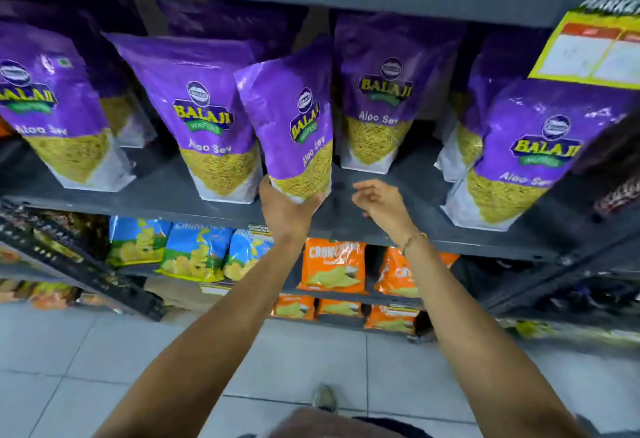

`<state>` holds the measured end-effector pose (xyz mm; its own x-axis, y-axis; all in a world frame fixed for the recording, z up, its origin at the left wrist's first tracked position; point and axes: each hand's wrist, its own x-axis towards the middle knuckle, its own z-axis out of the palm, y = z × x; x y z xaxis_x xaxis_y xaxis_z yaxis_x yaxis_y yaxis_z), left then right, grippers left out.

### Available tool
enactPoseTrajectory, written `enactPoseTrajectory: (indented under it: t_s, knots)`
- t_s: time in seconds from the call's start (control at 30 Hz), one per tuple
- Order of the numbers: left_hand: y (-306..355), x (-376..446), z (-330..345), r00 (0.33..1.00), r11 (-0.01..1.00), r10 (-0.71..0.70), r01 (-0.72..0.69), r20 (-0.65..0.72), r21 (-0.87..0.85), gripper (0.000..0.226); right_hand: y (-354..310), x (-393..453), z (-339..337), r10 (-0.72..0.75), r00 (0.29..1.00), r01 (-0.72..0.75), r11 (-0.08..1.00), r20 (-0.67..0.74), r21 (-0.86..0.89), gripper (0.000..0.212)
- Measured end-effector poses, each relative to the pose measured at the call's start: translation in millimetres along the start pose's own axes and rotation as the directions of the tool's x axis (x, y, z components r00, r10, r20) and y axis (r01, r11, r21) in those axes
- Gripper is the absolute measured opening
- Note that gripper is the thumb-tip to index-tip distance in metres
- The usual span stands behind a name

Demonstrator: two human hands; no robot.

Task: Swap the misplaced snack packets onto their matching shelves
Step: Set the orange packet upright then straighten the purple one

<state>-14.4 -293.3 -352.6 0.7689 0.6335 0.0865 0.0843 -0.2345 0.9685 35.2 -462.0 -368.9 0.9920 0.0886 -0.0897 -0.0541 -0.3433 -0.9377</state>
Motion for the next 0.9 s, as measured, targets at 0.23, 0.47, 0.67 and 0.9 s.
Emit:
enactPoseTrajectory:
  t_s: [0.23,0.47,0.67,0.9]
  knots:
    - [-16,-1,-15,0.986,0.997,-0.015,0.003,0.167,0.073,0.083,-21,31,-3,-0.083,0.914,0.071,0.996,0.396,0.044,0.095]
    - [-10,18,-26,0.853,0.999,-0.014,0.032,0.522,-0.024,0.080,-9,23,-19,-0.164,0.876,0.134,0.986,0.453,0.097,0.064]
    - [3,25,13,0.702,0.996,0.023,0.043,0.712,-0.074,0.069,18,10,-51,-0.156,0.971,0.126,0.978,0.182,0.167,0.051]
    - [6,36,44,0.589,0.996,0.027,0.053,0.807,-0.071,0.061,26,7,-69,-0.143,0.985,0.120,0.970,0.096,0.211,0.056]
